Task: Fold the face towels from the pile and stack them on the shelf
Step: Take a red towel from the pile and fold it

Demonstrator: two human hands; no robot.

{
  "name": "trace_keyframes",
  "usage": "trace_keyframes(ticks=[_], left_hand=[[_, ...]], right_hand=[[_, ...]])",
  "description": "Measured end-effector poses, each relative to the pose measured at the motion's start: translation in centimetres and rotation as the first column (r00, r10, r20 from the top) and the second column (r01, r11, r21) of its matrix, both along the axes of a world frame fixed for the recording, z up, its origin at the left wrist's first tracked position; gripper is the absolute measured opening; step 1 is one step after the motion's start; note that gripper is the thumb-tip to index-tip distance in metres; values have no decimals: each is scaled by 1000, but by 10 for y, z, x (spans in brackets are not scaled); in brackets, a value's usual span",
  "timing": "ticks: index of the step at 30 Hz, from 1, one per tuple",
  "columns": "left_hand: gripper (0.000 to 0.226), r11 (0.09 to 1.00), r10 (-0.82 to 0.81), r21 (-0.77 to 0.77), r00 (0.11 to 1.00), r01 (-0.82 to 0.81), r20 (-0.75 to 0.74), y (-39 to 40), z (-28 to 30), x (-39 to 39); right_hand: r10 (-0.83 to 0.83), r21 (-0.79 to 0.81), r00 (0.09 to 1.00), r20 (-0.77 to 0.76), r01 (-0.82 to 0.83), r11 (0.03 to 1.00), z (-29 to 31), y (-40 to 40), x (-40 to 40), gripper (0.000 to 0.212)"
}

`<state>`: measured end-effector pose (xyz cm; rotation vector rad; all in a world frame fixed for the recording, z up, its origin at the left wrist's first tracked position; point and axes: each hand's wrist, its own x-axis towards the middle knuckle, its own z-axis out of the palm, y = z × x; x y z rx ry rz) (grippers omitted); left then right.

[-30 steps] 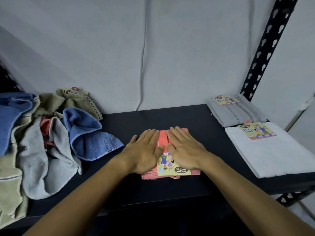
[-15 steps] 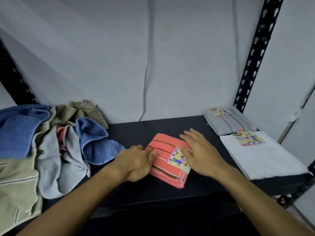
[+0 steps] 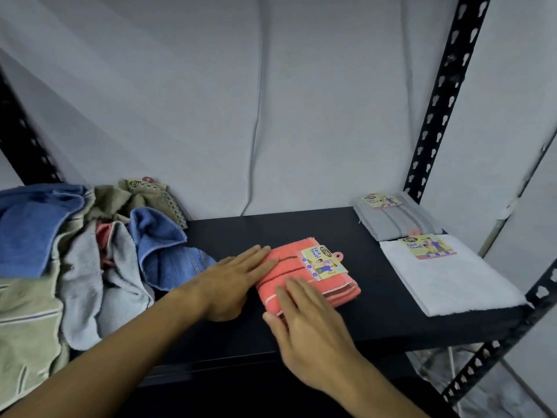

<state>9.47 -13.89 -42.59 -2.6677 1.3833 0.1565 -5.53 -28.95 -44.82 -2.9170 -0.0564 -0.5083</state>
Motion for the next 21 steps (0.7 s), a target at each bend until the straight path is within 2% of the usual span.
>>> trace_keyframes(ticks=[2,4,6,10,12,14,17,21], left_hand=[[78,999,-40,33,999,40,-21,-2,-3,2],[67,998,-30,56,1000,30,2,-3,0,-4],[60,999,-21,26,995,19,92,0,-3,-7],[57,986,-108,-83,937,142,331,-1,-12,-15],[55,978,-127,-113,926,177,355,-7,-14,-24],[53,964,-148,-150,911,220,386,-16,-9,-35],[58,955,-100,-227,930,189,354,-26,-6,-45],[81,979,-1,-201,986,35,167,-41,-9,-48]], right_hand=[[-57,-11,995,-78,57,998,-6,3,3,71],[-62,-19,993,-103,60,998,-11,-1,3,68],[-5,-50,995,-99,0,999,-16,-12,3,59],[154,-153,981,-114,-171,973,-12,-51,2,54],[196,-229,967,-161,-230,946,-3,-75,3,57],[239,-240,947,-215,-288,927,9,-94,2,63],[258,-229,926,-276,-324,918,19,-117,2,64],[224,-295,967,-123,-251,922,14,-119,3,53]])
